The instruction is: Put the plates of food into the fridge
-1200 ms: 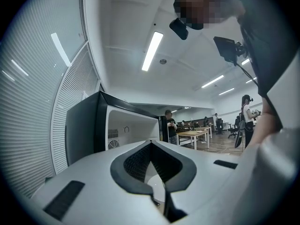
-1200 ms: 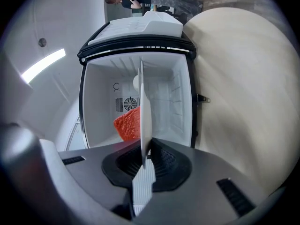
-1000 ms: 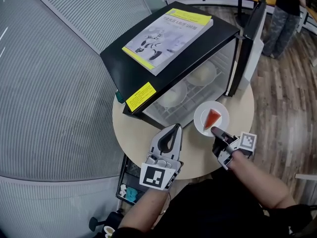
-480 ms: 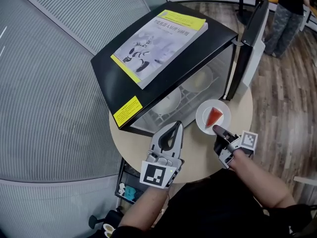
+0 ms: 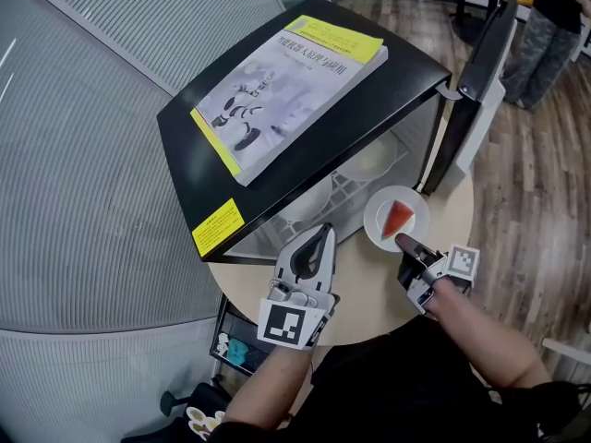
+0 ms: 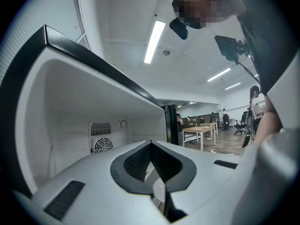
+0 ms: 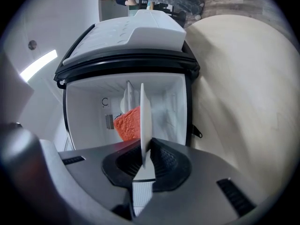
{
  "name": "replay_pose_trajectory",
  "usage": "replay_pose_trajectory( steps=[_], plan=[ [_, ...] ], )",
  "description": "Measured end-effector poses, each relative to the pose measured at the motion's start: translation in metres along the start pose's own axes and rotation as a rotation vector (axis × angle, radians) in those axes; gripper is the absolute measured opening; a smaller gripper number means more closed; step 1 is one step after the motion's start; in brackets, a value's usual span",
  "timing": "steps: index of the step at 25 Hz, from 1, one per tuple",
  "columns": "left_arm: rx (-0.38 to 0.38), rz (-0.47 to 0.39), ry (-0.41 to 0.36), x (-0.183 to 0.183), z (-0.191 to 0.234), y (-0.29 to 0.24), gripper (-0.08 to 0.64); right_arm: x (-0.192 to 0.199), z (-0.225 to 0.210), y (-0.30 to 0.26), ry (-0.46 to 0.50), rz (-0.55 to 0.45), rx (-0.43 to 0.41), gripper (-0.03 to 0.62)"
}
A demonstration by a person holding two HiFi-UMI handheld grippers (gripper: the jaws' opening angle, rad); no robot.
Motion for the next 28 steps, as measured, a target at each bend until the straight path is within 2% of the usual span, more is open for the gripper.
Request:
replay_pose_trajectory(
  steps=[5, 11, 24, 28],
  plan=[
    [-0.015, 0.006, 0.021, 0.004, 0.0, -0.011, 0.002, -0.011, -0.002, -0.008, -0.006, 0.023, 0.004, 0.028],
    [-0.04, 0.036, 0.007, 0.011, 0.008, -0.023, 0.002, -0.023, -0.003, -0.019, -0.025, 0.03, 0.007, 0.028],
    [-0.053, 0.039, 0.005, 0.021, 0.022, -0.041, 0.002, -0.042, -0.009, -0.043, -0.009, 0.041, 0.037, 0.028],
    [-0.056, 0.04, 0.027, 0.027, 0.023, -0.044, 0.002, -0.046, -0.011, -0.049, 0.0, 0.052, 0.041, 0.028]
  ],
)
Point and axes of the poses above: the fingertips, and each gripper's own axes: y backward along the fingers, z to its left, x out of its underside, the point moved 7 cm from there along y, backward along the fingers, and after that the axes turned 15 degrees about -y, right-handed, at the moved point
